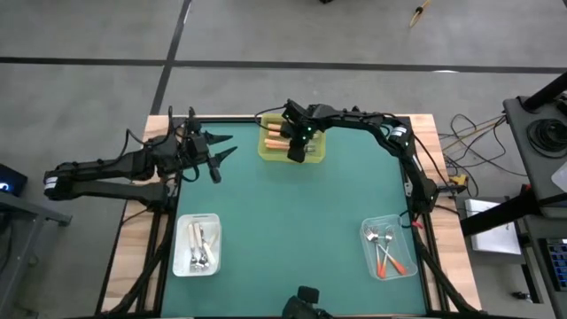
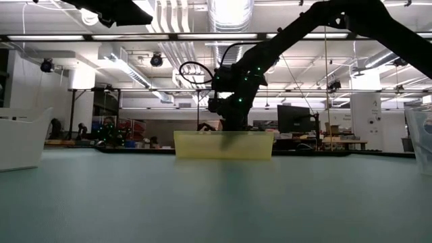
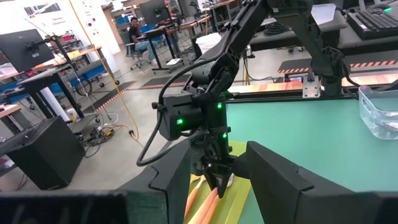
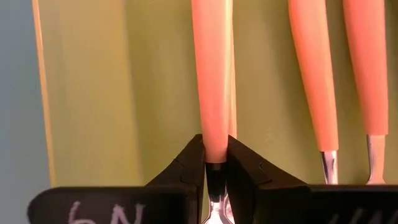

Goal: Sort silverware by color (type)
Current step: Put the yellow fork into the yellow bin

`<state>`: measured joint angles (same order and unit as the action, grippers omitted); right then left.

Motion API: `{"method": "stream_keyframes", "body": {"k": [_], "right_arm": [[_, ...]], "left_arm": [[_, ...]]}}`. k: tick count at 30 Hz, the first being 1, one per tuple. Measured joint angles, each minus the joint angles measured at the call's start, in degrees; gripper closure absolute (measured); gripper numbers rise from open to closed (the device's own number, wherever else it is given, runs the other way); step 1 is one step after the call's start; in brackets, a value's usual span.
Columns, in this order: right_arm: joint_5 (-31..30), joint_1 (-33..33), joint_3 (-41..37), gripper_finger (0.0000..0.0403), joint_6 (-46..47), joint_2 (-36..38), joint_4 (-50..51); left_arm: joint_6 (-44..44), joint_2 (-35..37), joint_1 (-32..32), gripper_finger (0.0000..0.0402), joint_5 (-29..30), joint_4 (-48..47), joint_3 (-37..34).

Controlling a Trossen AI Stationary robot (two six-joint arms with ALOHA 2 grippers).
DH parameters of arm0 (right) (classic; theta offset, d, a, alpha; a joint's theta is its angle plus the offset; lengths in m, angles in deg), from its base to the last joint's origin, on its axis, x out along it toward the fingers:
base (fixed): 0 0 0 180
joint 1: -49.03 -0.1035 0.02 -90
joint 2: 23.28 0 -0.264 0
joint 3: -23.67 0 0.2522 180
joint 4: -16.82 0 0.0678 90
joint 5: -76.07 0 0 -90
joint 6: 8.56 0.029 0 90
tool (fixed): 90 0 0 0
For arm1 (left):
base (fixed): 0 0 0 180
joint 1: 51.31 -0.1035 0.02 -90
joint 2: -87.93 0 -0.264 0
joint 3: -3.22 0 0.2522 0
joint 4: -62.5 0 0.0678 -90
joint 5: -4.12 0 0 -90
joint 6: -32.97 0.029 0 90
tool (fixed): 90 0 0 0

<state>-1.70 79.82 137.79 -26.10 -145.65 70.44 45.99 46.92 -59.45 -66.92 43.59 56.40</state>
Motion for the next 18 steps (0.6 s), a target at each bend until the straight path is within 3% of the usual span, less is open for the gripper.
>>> {"method": "stream_keyframes", "body": {"k": [18], "right_arm": [[-0.19, -0.11, 0.0, 0.0344, -0.48, 0.0, -1.59]], "left_arm": [[0.0, 0.0, 0.0, 0.0263, 0.02, 0.0, -0.04]]}}
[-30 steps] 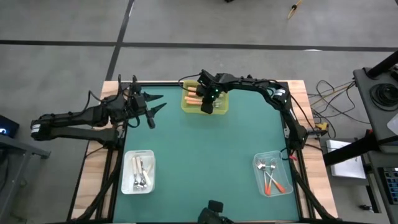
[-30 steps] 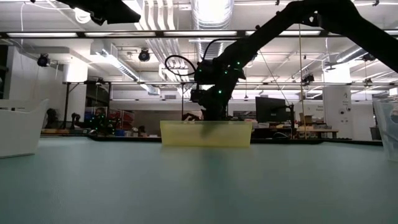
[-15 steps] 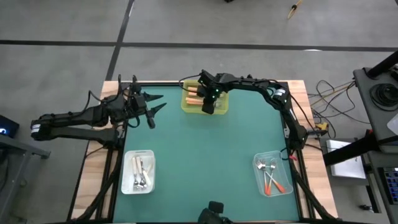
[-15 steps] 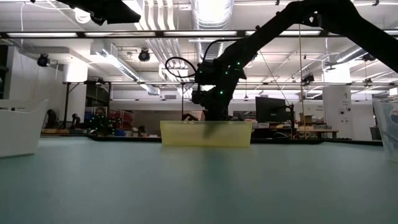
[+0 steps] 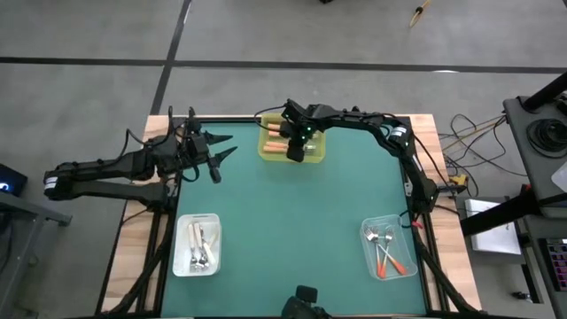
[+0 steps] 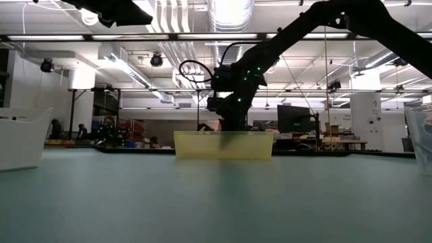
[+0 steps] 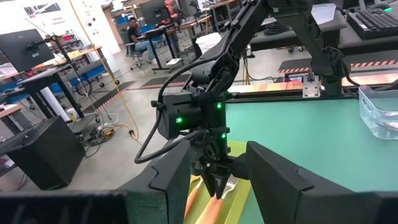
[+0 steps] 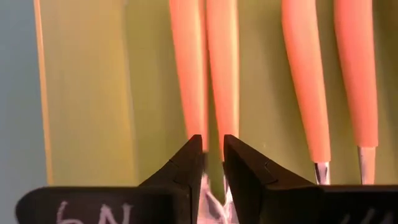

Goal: Sort silverware by color (type)
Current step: Put the yellow fork into the yellow bin, then return to home position

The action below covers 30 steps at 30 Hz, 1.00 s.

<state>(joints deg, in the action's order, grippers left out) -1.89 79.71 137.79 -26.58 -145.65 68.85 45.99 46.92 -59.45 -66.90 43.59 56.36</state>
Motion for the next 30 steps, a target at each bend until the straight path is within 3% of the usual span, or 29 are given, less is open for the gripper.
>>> {"method": "stream_keyframes", "body": {"k": [11, 20, 26, 30], "right_arm": [[-0.05, 0.0, 1.88, 0.0341, -0.66, 1.24, 0.41], [0.4, -2.62, 0.16, 0.0349, -0.77, 9.51, -0.04], [2.97, -6.68, -10.11, 0.0363, -1.01, 19.88, -9.6], [3.03, -9.19, -20.64, 0.0367, -0.52, 28.98, -16.29]], "left_arm": [[-0.7, 0.0, 0.0, 0.0263, 0.0, 0.0, 0.0], [-5.53, 0.95, 0.11, 0.0263, -1.59, -4.46, -0.04], [-7.68, 3.85, 0.15, 0.0263, -13.98, -6.05, -1.91], [-8.16, 8.65, 0.13, 0.0263, -16.55, -6.13, -5.46]]}}
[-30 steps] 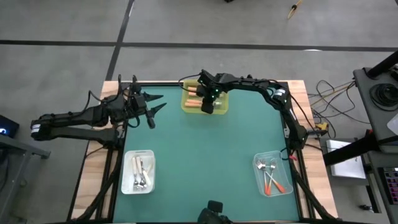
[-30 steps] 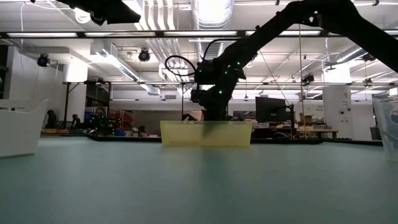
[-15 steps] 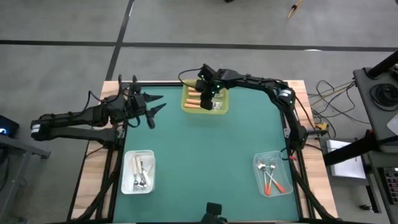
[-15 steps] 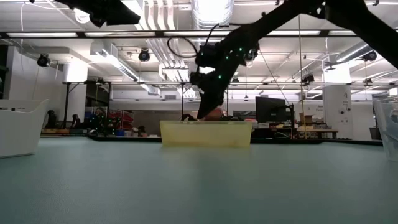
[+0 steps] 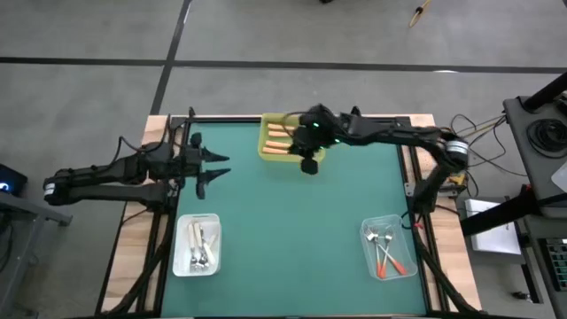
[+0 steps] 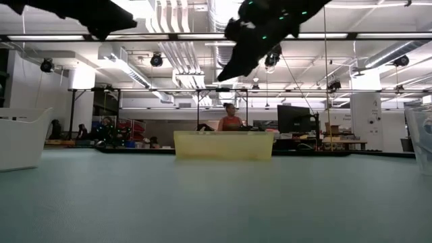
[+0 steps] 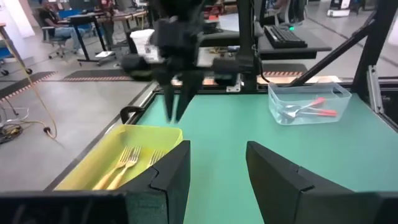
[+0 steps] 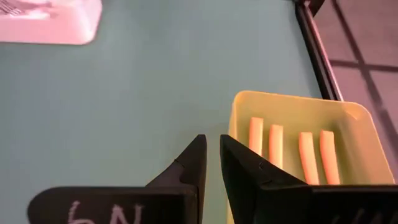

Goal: Sort silverware by color (type)
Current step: Return to home position

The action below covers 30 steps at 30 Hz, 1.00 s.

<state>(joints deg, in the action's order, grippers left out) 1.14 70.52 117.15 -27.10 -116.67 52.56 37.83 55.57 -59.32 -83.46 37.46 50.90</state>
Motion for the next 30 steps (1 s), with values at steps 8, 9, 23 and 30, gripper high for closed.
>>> {"method": "stream_keyframes", "body": {"k": [8, 9, 23, 30], "right_arm": [[0.13, -2.81, -19.59, 0.0367, 2.11, 16.75, -9.1], [0.27, -2.99, -21.64, 0.0367, 2.11, 18.78, -9.81], [1.6, -3.12, -44.68, 0.0367, 8.02, 43.22, -21.93], [1.45, -3.12, -54.2, 0.0367, 11.28, 53.07, -26.8]], "left_arm": [[-0.92, 11.84, 0.0, 0.0263, -0.14, 0.79, -7.06], [-0.92, 13.29, -0.02, 0.0263, -0.14, 0.75, -7.86], [-5.7, 30.12, -0.02, 0.0263, -0.12, 3.27, -16.01], [-8.89, 31.51, -0.02, 0.0263, -0.13, 6.94, -20.54]]}}
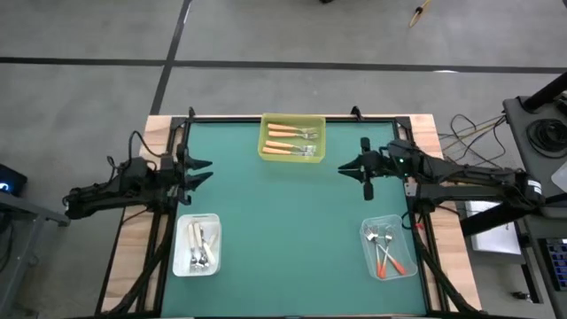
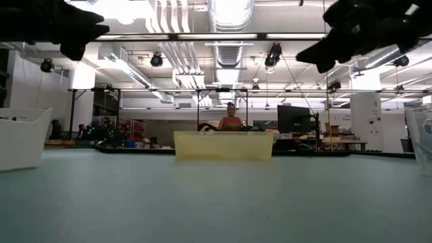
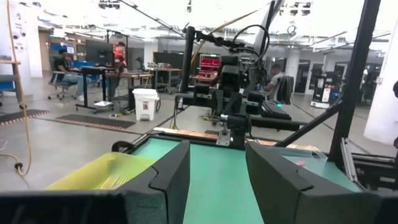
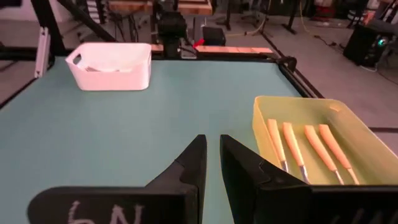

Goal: Sort silverware by color (type)
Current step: Return to home position

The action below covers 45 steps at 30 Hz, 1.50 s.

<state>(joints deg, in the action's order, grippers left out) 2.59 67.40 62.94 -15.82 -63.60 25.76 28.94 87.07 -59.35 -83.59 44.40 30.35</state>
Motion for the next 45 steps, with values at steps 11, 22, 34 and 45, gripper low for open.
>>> {"method": "stream_keyframes", "body": {"k": [11, 22, 34, 45], "right_arm": [[-0.02, 0.0, -13.23, 0.0367, 1.76, 14.63, -3.94], [-0.01, 0.02, -22.79, 0.0367, 2.28, 31.17, -4.05], [-3.03, 0.02, -24.78, 0.0367, 7.84, 38.74, 1.9], [-4.55, 0.02, -24.8, 0.0367, 12.78, 34.92, 2.27]], "left_arm": [[-1.28, 0.89, 0.0, 0.0263, 0.01, 6.83, -6.4], [-1.63, 0.36, 0.0, 0.0263, -0.32, 13.86, -12.75], [-4.18, -0.33, -0.04, 0.0263, 3.24, 11.61, -12.77], [-4.04, -0.65, -0.02, 0.0263, 3.16, 11.63, -12.77]]}}
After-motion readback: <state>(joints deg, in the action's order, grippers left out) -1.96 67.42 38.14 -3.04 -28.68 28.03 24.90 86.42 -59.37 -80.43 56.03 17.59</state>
